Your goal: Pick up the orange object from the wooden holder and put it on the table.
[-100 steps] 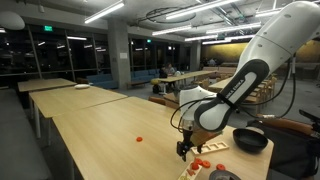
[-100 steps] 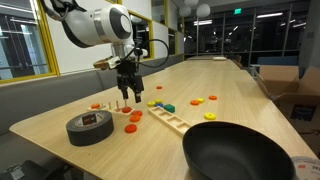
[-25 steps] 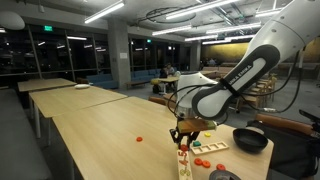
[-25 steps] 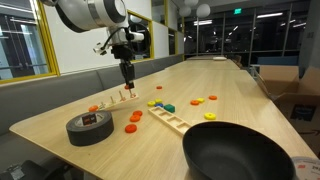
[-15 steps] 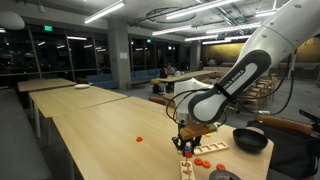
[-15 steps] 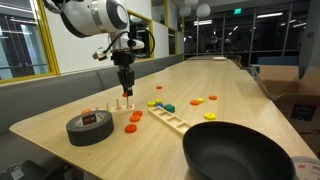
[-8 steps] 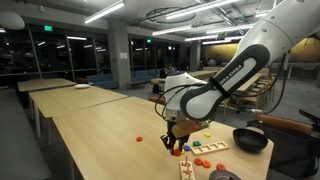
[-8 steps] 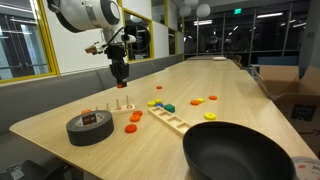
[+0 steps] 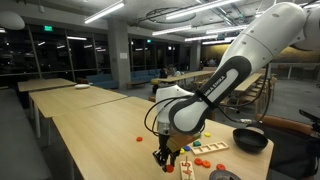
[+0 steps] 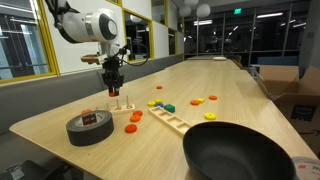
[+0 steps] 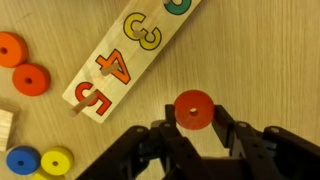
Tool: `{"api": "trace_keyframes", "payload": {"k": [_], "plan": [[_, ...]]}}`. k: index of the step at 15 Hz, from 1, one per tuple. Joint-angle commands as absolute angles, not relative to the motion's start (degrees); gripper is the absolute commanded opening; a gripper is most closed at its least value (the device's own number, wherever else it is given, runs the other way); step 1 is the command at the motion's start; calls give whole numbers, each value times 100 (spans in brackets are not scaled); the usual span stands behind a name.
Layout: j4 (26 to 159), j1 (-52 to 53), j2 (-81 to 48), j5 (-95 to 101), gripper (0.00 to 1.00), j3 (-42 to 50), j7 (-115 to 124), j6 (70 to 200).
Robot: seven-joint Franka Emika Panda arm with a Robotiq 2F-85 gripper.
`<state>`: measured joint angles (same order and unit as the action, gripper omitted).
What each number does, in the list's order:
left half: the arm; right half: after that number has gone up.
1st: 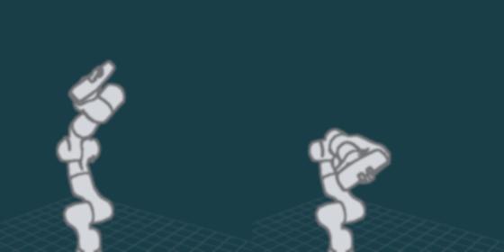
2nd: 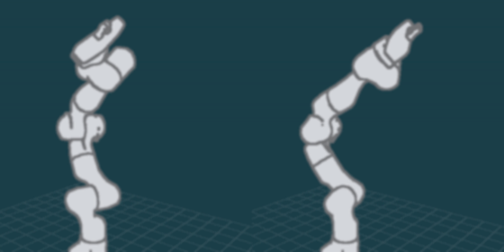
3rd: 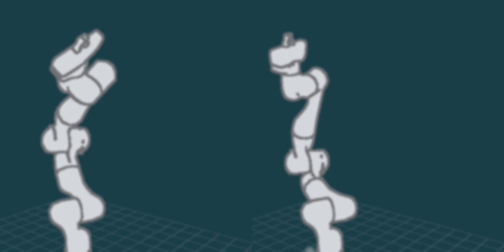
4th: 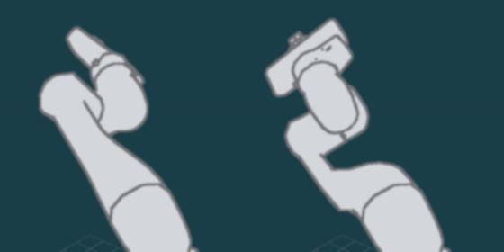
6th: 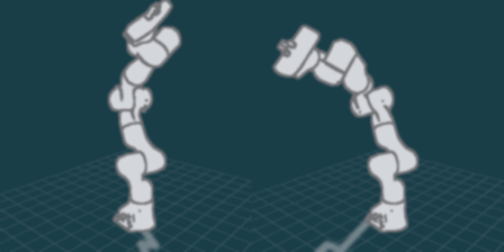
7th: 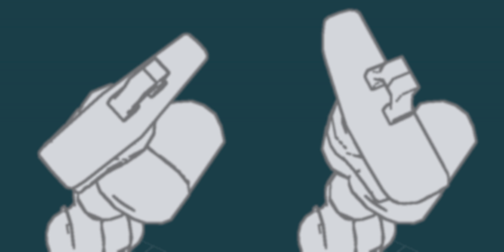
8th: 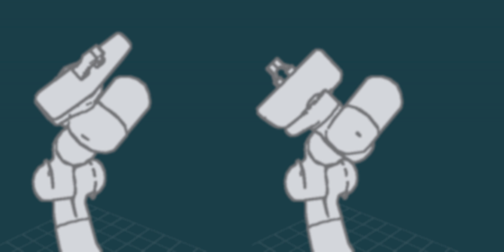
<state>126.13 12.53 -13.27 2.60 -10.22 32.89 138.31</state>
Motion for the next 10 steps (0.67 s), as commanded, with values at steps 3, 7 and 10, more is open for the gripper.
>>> {"api": "trace_keyframes", "payload": {"k": [3,7,10], "plan": [[12068,1355,-1921,-62,17,-988,2644,13765],[11902,1407,-2146,-86,17,-944,2543,13719],[11852,1445,-2218,-51,67,-899,2598,13675]]}}
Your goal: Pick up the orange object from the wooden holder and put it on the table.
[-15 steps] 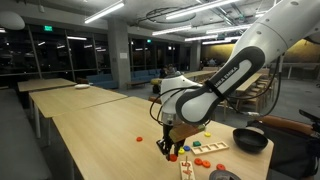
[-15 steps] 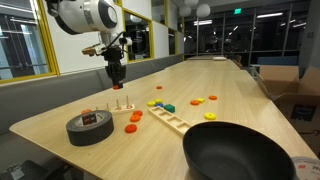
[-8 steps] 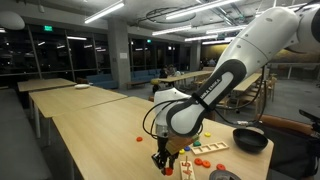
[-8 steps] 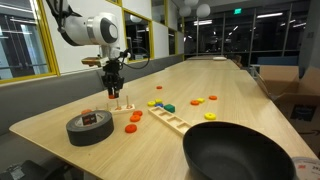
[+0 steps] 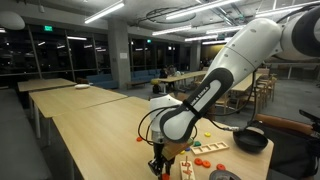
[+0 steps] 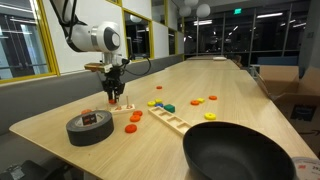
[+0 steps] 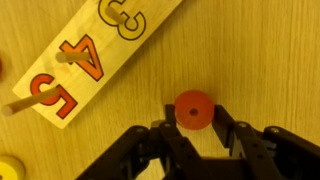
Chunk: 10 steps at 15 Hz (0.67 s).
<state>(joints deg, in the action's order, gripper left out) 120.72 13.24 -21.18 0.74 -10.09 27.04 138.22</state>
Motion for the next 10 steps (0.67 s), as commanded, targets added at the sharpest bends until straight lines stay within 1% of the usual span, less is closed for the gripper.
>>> {"api": "trace_keyframes", "payload": {"k": [1,2,5,6,10], "plan": [[11847,1465,-2221,-23,68,-873,2649,13659],[11855,1481,-2206,3,73,-852,2675,13646],[11900,1531,-2039,140,97,-770,2720,13552],[11927,1550,-1899,246,100,-730,2694,13477],[11990,1455,-1242,619,100,-688,2242,13049]]}}
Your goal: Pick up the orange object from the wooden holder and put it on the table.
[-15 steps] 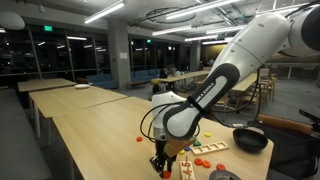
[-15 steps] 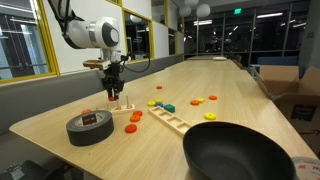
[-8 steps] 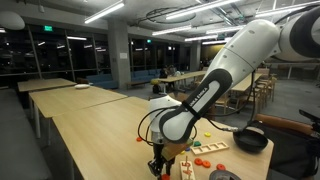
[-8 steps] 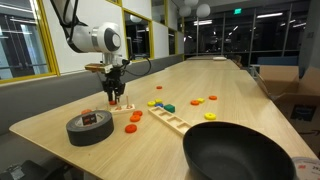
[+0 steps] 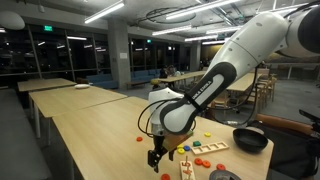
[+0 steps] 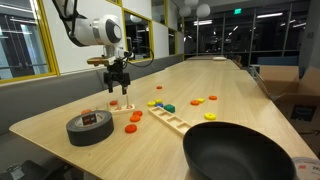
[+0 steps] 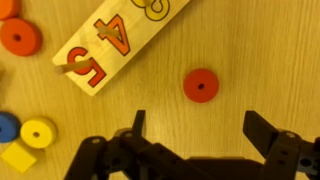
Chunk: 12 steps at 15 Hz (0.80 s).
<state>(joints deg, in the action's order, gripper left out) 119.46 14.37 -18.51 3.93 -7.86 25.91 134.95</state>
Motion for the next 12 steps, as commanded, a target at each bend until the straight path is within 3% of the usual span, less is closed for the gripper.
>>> {"api": "trace_keyframes", "payload": {"k": [1,12], "plan": [[11959,1413,-1055,737,100,-683,2049,12822],[12146,461,706,554,100,-256,-1370,11574]]}}
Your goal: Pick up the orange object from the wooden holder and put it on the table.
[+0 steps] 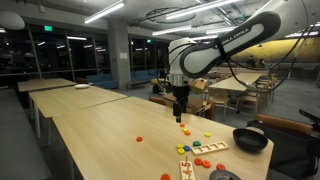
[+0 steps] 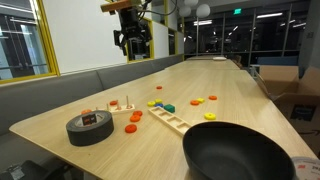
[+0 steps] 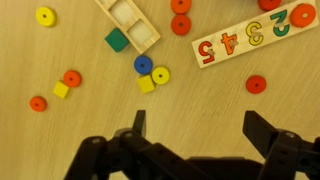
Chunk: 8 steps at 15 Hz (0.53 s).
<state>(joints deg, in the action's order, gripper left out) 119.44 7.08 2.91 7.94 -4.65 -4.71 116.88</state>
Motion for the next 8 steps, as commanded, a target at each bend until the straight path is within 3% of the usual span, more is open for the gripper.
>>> {"api": "trace_keyframes", "payload": {"k": [1,8], "plan": [[12202,386,780,504,100,-160,-1640,11562],[12831,132,1388,142,100,335,-2930,11592]]}}
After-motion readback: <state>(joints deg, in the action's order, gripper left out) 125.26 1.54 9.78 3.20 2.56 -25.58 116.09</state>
